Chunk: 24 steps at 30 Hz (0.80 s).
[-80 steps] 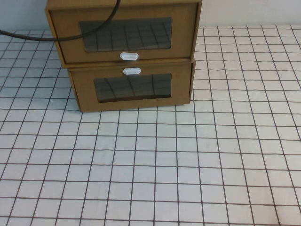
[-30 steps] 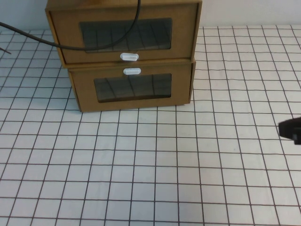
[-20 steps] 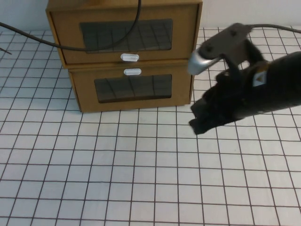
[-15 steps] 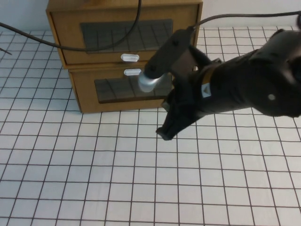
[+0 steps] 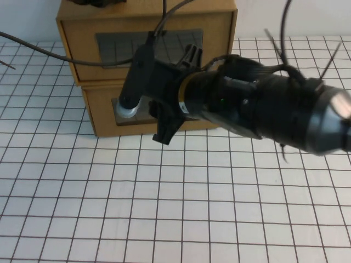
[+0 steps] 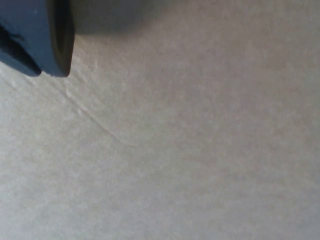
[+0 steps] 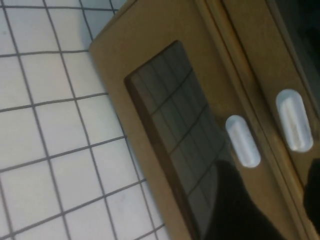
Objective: Open the shoe box
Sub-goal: 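Pull the top drawer of the cardboard box fully open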
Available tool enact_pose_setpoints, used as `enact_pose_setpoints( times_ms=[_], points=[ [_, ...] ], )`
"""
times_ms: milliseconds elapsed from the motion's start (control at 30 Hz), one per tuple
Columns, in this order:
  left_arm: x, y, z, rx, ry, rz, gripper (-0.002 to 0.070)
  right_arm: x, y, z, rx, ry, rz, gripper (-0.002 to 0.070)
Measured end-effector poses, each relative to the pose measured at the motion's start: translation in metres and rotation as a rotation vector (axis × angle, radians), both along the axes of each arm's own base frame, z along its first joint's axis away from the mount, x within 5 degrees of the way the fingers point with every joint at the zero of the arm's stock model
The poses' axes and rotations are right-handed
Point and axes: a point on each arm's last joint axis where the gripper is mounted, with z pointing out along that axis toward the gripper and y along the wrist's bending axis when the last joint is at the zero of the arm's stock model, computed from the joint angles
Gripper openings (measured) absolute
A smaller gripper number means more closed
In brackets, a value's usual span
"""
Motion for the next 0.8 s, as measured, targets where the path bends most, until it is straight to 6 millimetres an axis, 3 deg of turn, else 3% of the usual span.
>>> enact_pose_setpoints(
  times_ms=[200, 367, 800],
  points=[
    [0.000, 0.000, 0.000, 0.002, 0.002, -0.001, -0.0002, 0.019, 0.018, -0.019, -0.083, -0.088, 0.053, 0.0289],
    [0.000, 0.000, 0.000, 0.002, 0.002, -0.001, -0.0002, 0.029, 0.028, -0.021, -0.106, -0.132, 0.067, 0.0288],
    [0.000, 0.000, 0.000, 0.002, 0.002, -0.001, -0.0002, 0.053, 0.027, -0.030, -0.171, -0.202, 0.065, 0.0288]
  ],
)
